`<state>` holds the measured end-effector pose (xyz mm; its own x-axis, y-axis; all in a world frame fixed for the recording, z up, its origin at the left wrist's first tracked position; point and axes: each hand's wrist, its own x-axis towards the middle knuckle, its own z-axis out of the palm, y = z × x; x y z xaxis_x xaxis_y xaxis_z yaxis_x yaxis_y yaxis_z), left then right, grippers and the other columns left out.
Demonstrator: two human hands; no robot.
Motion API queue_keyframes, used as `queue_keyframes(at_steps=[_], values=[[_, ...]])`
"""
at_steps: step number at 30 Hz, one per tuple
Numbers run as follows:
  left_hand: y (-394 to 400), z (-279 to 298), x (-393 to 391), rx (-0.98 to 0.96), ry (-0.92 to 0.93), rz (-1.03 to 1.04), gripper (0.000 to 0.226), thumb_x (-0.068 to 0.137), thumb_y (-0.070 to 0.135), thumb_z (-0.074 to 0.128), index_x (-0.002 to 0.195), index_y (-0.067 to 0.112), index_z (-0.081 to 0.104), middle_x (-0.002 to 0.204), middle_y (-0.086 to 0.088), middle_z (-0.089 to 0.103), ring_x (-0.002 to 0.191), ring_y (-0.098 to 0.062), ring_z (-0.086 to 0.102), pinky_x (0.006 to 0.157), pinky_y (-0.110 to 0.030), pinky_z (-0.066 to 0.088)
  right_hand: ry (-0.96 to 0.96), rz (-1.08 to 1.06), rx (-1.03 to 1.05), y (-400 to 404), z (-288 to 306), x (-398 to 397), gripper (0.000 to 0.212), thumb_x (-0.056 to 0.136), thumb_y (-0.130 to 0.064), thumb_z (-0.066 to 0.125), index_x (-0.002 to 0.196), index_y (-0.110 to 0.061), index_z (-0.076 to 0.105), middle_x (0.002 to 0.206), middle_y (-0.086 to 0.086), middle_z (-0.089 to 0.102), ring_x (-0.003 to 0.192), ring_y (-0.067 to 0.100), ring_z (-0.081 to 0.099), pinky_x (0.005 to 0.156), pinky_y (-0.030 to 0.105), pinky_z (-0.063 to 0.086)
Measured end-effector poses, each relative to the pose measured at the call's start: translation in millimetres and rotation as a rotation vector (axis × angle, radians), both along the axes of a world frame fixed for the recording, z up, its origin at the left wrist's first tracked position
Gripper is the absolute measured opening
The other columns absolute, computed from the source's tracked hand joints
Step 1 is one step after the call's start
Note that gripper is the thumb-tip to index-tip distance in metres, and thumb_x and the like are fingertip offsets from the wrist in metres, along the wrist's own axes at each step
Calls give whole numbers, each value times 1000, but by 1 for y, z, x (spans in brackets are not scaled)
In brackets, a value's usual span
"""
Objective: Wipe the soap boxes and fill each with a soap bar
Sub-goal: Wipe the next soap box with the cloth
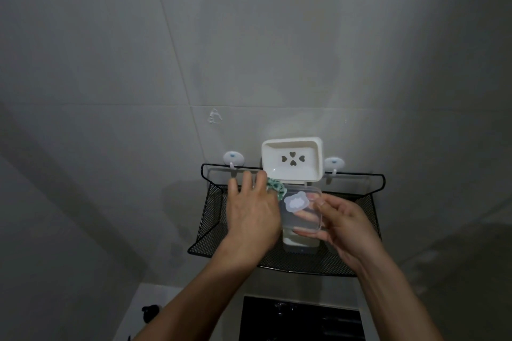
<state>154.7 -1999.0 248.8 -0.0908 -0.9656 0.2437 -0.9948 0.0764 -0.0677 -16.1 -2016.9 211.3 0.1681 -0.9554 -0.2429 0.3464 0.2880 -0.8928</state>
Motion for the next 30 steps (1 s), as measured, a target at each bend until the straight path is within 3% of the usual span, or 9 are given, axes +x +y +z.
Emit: queue_keyframes(at_steps=[3, 10, 15, 19, 22, 26, 30], values=[[-6, -1, 1, 14, 26, -16, 30, 95, 34, 43, 108, 20, 66, 119, -3, 44, 108, -26, 36, 89, -44, 30, -4, 7, 5, 1, 0, 2, 23, 103, -5, 49, 113, 3, 67, 107, 21, 75, 99, 35, 74, 70, 47, 64], [-9, 4, -7, 43, 206, -311, 32, 101, 31, 42, 129, 33, 55, 99, 4, 35, 95, -14, 30, 77, -36, 27, -103, 13, 29, -3, 4, -2, 25, 102, -5, 46, 118, 4, 64, 111, 23, 73, 101, 36, 73, 72, 49, 63], [-13, 7, -14, 111, 238, -394, 41, 101, 26, 43, 139, 39, 46, 100, 4, 34, 99, -14, 35, 79, -36, 25, -109, 13, 23, -2, 4, -4, 26, 104, -6, 44, 118, 5, 63, 112, 24, 73, 101, 38, 72, 71, 47, 63], [-14, 9, -13, 190, 295, -450, 37, 101, 28, 48, 133, 44, 52, 97, 7, 35, 95, -13, 34, 78, -35, 25, -121, -11, 22, -2, 3, -11, 25, 102, -5, 46, 117, 7, 63, 112, 28, 71, 101, 42, 72, 72, 47, 63], [-14, 9, -13, 232, 316, -502, 33, 99, 25, 52, 125, 43, 61, 94, 9, 34, 92, -12, 30, 79, -36, 26, -101, -16, -12, -5, 3, -15, 27, 101, -10, 50, 120, 2, 65, 112, 26, 72, 98, 35, 74, 70, 42, 63], [-11, 8, -14, 204, 290, -529, 32, 97, 21, 56, 117, 43, 67, 91, 10, 30, 89, -10, 26, 77, -35, 21, -68, -14, -10, -6, 0, -15, 27, 100, -13, 52, 119, -1, 68, 112, 25, 73, 97, 33, 74, 71, 40, 63], [-10, 7, -6, 150, 248, -498, 25, 96, 33, 55, 116, 39, 68, 93, 9, 34, 90, -10, 27, 77, -35, 22, -56, -27, 21, -5, -1, -19, 26, 102, -10, 48, 117, 1, 67, 109, 26, 73, 97, 37, 74, 68, 41, 63]])
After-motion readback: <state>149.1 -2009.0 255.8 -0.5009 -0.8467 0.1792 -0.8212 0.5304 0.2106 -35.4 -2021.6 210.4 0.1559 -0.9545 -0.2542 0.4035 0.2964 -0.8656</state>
